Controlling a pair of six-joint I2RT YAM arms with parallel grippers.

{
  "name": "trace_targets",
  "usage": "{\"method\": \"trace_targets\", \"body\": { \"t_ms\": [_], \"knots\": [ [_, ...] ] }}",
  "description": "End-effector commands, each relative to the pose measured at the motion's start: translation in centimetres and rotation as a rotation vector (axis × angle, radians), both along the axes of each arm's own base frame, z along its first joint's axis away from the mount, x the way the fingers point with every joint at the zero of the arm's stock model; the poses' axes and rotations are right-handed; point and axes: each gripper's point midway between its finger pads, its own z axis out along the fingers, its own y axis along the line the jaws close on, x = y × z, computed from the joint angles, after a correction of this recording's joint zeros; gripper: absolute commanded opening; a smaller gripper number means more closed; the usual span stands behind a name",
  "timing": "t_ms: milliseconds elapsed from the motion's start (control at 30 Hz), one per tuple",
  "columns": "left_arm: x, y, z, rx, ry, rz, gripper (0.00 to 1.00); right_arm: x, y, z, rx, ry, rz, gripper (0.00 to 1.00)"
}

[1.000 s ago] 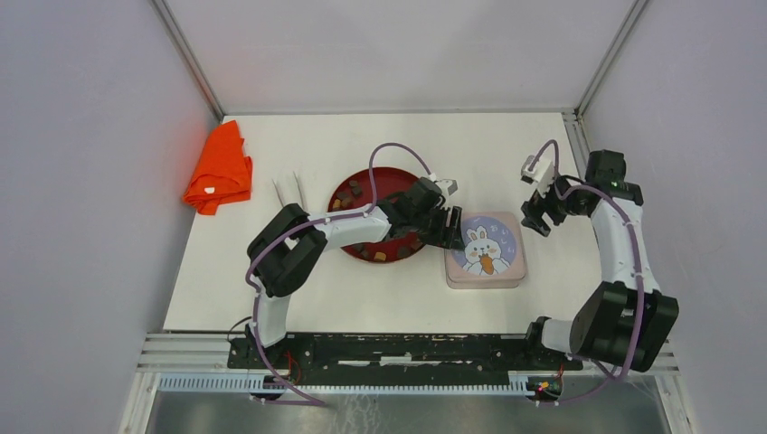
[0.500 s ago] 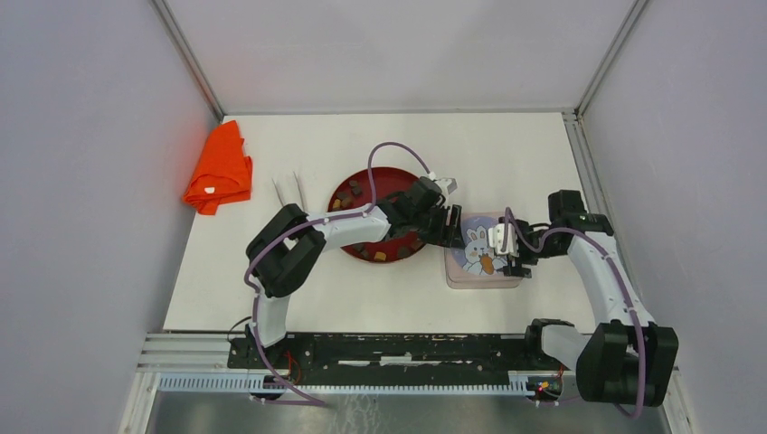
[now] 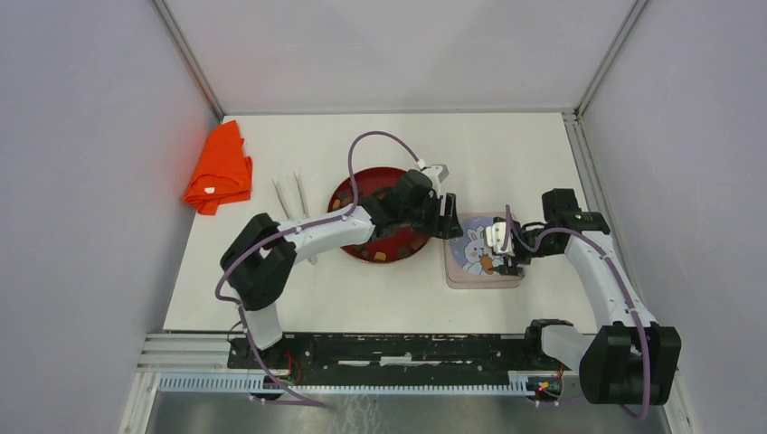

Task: Pack the chocolate
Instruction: Close the box lid on the packing box.

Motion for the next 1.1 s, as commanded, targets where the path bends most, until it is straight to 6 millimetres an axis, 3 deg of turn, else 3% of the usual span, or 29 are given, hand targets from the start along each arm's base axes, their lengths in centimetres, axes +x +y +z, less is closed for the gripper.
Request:
{"method": "trace_targets", "body": {
  "t_ms": [0, 200, 233, 300, 367, 533, 800, 1067],
  "knots": [
    [0.4, 0.2, 7.1, -0.126, -0.162, 0.002, 0.75, 0.6, 1.0, 2.3, 0.082, 0.027, -0.041, 0.77],
    [0.2, 3.7, 12.2, -0.152, -0.349, 0.040, 0.75, 2.1, 0.7, 3.8, 0.110, 0.050, -0.182, 0.76],
    [0.2, 4.3, 13.9, -0.178, -0.401, 0.050, 0.77, 2.3, 0.6, 4.0, 0.113, 0.045, -0.201, 0.77],
    [0.2, 5.6, 15.1, -0.188, -0.444, 0.073, 0.83, 2.7, 0.4, 4.3, 0.121, 0.030, -0.239, 0.78],
    [0.4, 6.8, 15.8, -0.211, -0.464, 0.109, 0.97, 3.0, 0.4, 4.5, 0.132, 0.019, -0.260, 0.78],
    [0.2, 8.4, 15.9, -0.284, -0.404, 0.116, 1.00, 3.2, 0.1, 4.8, 0.159, 0.035, -0.296, 0.79],
    [-1.3, 8.3, 14.1, -0.276, -0.337, 0.060, 0.98, 4.5, -1.0, 6.2, 0.204, 0.036, -0.409, 0.81],
    [-1.7, 7.9, 13.2, -0.314, -0.312, 0.054, 0.97, 6.1, -3.7, 6.6, 0.236, 0.159, -0.605, 0.85]
  ]
}}
